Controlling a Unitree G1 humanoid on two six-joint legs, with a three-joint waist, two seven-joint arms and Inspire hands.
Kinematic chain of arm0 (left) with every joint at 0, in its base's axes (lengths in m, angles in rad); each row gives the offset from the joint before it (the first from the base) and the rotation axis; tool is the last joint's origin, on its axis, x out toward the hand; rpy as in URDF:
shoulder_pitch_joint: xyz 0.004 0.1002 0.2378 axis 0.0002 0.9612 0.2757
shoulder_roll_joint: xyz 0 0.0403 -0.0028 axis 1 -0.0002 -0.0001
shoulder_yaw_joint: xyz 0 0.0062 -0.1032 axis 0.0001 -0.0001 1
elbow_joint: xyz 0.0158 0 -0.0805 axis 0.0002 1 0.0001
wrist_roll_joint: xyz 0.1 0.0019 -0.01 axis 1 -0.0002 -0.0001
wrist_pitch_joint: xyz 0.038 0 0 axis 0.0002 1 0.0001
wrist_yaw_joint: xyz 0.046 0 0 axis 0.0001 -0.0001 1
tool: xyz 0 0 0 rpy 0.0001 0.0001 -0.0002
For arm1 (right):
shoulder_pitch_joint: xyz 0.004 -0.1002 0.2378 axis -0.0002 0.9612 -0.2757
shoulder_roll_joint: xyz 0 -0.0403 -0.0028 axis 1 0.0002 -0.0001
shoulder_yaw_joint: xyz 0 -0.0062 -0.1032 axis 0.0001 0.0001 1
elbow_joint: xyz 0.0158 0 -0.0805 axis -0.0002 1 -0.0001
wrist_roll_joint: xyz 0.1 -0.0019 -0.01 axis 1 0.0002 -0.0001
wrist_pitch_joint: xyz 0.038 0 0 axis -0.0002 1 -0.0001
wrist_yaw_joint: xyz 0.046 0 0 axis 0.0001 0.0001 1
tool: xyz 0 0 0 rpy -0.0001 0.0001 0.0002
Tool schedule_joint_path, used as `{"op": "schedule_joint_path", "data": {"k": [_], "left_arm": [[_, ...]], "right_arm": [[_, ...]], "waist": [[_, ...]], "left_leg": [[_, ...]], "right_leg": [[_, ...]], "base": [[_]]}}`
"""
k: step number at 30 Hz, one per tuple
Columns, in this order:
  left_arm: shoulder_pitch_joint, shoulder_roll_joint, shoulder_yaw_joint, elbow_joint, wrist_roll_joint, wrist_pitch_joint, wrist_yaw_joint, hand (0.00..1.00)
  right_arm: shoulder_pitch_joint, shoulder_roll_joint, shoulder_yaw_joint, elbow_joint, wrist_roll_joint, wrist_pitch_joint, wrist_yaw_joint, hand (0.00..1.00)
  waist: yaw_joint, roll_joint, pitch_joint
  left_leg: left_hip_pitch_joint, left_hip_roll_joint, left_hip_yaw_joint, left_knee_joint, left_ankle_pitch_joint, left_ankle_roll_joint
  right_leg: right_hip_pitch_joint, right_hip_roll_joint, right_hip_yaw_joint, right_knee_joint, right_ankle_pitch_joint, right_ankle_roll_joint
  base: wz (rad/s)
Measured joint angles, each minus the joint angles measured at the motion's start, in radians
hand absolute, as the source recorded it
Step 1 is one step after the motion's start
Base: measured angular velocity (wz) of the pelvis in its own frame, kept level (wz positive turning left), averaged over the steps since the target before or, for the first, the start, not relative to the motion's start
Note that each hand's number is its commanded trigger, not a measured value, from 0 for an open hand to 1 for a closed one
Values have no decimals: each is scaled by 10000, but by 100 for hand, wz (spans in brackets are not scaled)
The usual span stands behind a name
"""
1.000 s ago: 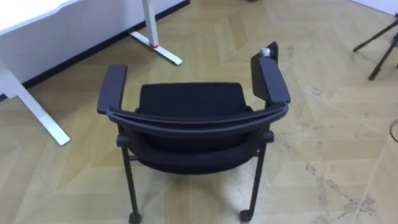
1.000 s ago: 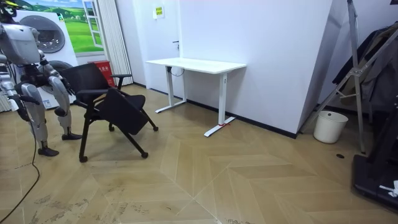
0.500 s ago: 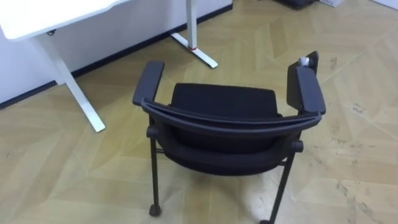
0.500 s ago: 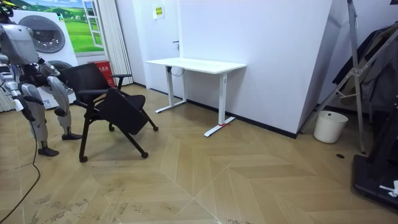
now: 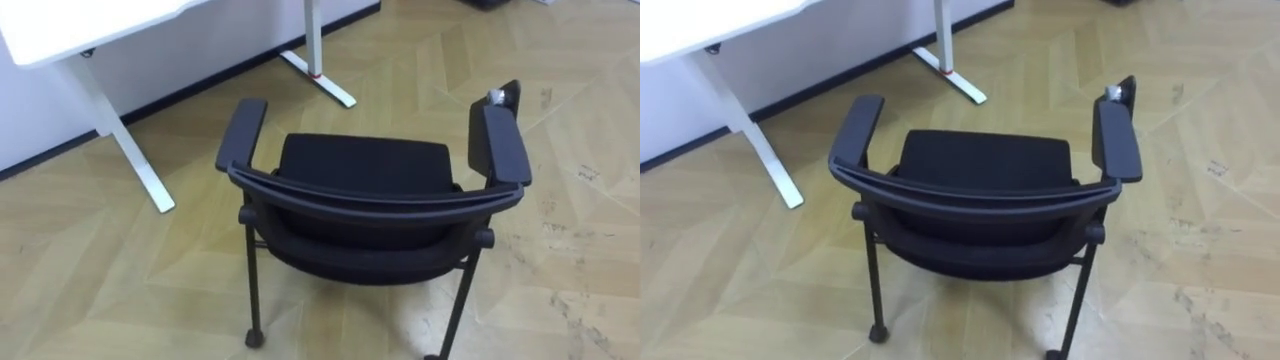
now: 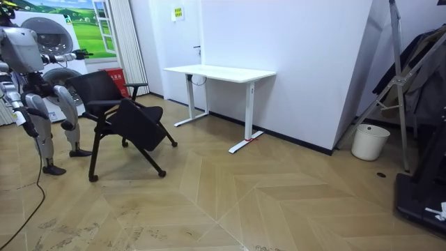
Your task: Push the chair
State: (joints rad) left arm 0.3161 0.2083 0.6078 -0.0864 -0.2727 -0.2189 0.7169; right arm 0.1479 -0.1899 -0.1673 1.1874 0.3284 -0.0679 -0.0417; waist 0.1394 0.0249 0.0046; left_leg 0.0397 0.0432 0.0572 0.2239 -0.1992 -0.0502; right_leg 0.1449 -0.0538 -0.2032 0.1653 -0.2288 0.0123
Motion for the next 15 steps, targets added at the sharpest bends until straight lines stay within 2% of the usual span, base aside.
{"op": "schedule_joint_path", "data": {"k": [1,2,3,4,6,7,11,15], "left_arm": [[91,-3,-248,-311,547,-8,124,0],[78,-7,-480,-538,1187,-7,181,0],[78,-7,-570,-679,1467,-6,181,0],[76,-6,-765,-1038,1921,-6,168,0],[69,-5,-1018,-1501,2646,-29,164,0],[73,-5,-1130,-1709,3367,-65,153,0],[-31,20,-1548,-2216,5630,-207,-54,0],[-214,59,-1860,-2306,7140,-335,-212,0]], "right_arm": [[-14,25,46,32,-2,-9,13,0],[-88,20,143,244,0,-57,17,0],[-136,20,194,357,-3,-59,22,0],[-183,20,262,572,-3,-60,84,0],[-155,18,258,654,-3,-62,195,0],[-110,23,248,647,12,-99,286,0],[13,1,244,801,351,-439,456,0],[13,-4,242,974,357,-470,512,0]], "waist": [[-106,-52,-22],[-178,29,4],[-228,15,-2],[-288,-31,-29],[-419,-63,-13],[-584,-45,3],[-869,-23,28],[-1073,43,9]], "left_leg": [[18,0,-21,-4,0,0],[28,0,-38,-4,1,0],[41,0,-40,-6,1,1],[81,0,-37,-5,1,1],[134,-7,-29,-16,1,1],[140,-13,-42,-15,1,1],[154,-14,-38,-38,1,1],[195,-16,-26,-124,1,1]], "right_leg": [[25,4,-1,-15,-2,2],[37,9,10,-39,-2,2],[52,14,23,-93,-2,3],[91,16,57,-141,-3,3],[133,11,83,-155,-3,4],[163,10,60,-160,-2,5],[153,17,131,-154,1,6],[147,17,164,-161,3,8]], "base": [[0],[0],[0],[-5],[-3],[0],[-4],[-3]]}}
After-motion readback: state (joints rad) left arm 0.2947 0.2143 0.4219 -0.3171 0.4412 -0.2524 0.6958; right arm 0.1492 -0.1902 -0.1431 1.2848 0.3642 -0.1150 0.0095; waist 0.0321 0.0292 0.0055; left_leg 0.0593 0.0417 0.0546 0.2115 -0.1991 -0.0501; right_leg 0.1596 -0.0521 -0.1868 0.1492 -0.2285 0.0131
